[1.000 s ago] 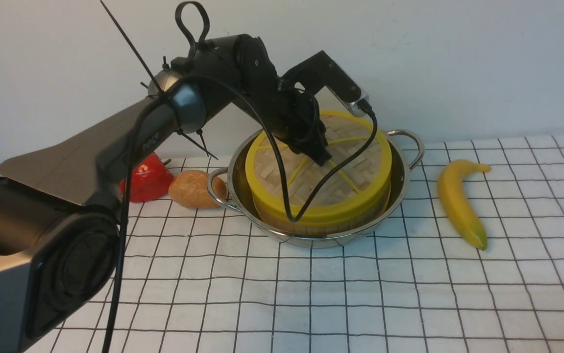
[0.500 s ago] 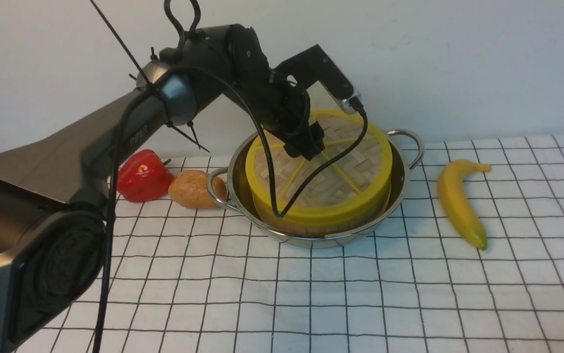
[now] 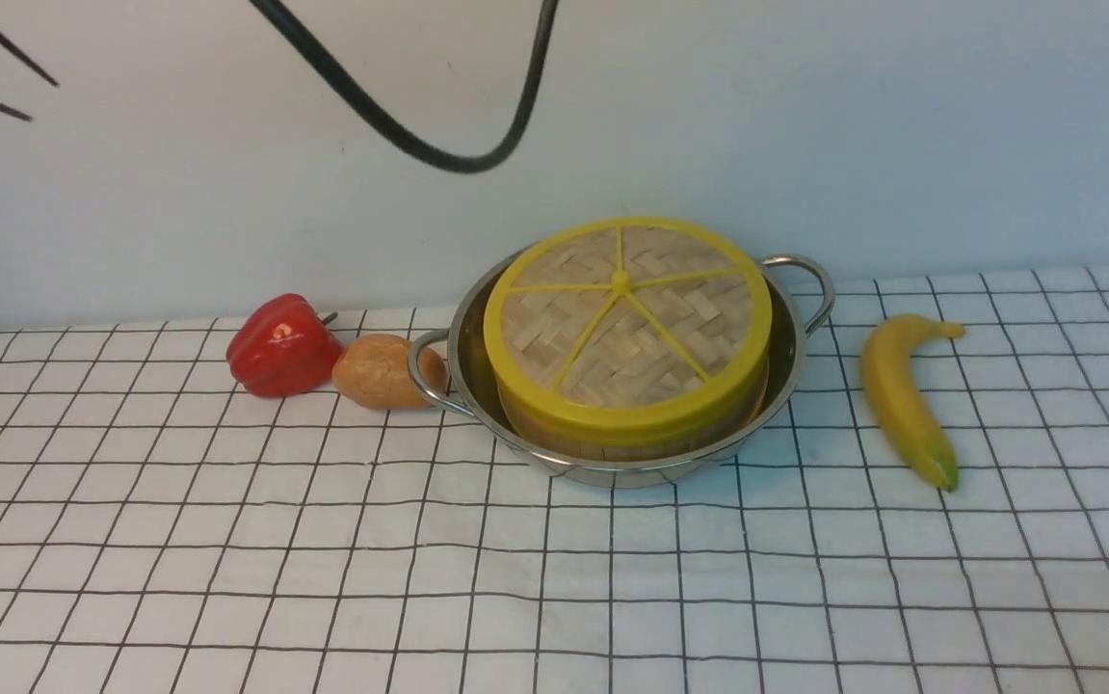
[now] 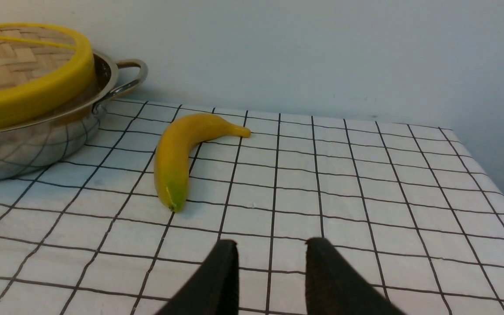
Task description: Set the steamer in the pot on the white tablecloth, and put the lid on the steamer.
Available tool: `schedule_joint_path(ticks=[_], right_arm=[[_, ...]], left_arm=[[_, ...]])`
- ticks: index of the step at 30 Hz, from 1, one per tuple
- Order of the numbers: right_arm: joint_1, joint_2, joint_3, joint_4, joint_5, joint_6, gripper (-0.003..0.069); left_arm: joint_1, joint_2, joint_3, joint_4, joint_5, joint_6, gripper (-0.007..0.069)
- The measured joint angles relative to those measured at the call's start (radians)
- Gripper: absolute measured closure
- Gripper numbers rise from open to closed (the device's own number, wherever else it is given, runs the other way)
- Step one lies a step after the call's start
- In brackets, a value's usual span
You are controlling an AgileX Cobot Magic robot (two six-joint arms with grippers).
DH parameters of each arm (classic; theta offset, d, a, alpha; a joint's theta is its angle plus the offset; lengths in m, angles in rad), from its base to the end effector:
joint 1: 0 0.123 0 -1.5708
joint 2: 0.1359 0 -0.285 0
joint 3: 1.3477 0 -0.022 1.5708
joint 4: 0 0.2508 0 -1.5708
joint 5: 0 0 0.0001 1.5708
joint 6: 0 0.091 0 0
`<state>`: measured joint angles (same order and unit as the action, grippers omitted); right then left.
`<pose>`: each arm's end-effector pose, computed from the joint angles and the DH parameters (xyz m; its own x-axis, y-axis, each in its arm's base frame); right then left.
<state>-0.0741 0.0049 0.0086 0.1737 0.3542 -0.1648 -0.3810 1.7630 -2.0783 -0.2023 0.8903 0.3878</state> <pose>0.0540 0.0015 0.1786 -0.2714 0.0185 -0.9623 0.0159 0.9998 0.0147 0.3602 -0.1596 0.4699 -0.2852 0.3872 -0.8767 0.5889 0.7925 0.1584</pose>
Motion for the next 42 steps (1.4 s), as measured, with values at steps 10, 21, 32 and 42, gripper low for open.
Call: schedule_joint_path(ticks=[10, 21, 32, 42], right_arm=[[0.000, 0.000, 0.000, 0.000, -0.003, 0.000, 0.0416], [0.000, 0.000, 0.000, 0.001, -0.004, 0.000, 0.0416], [0.000, 0.000, 0.000, 0.001, -0.004, 0.000, 0.0416], [0.000, 0.000, 0.000, 0.001, -0.004, 0.000, 0.0416]], left_arm=[[0.007, -0.097, 0.038, 0.061, 0.038, -0.008, 0.0261], [0.333, -0.774, 0.887, 0.036, -0.269, -0.022, 0.0405], [0.537, -1.459, 1.677, -0.018, -0.540, -0.066, 0.0414], [0.541, -1.640, 1.862, 0.013, -0.464, -0.077, 0.0405]])
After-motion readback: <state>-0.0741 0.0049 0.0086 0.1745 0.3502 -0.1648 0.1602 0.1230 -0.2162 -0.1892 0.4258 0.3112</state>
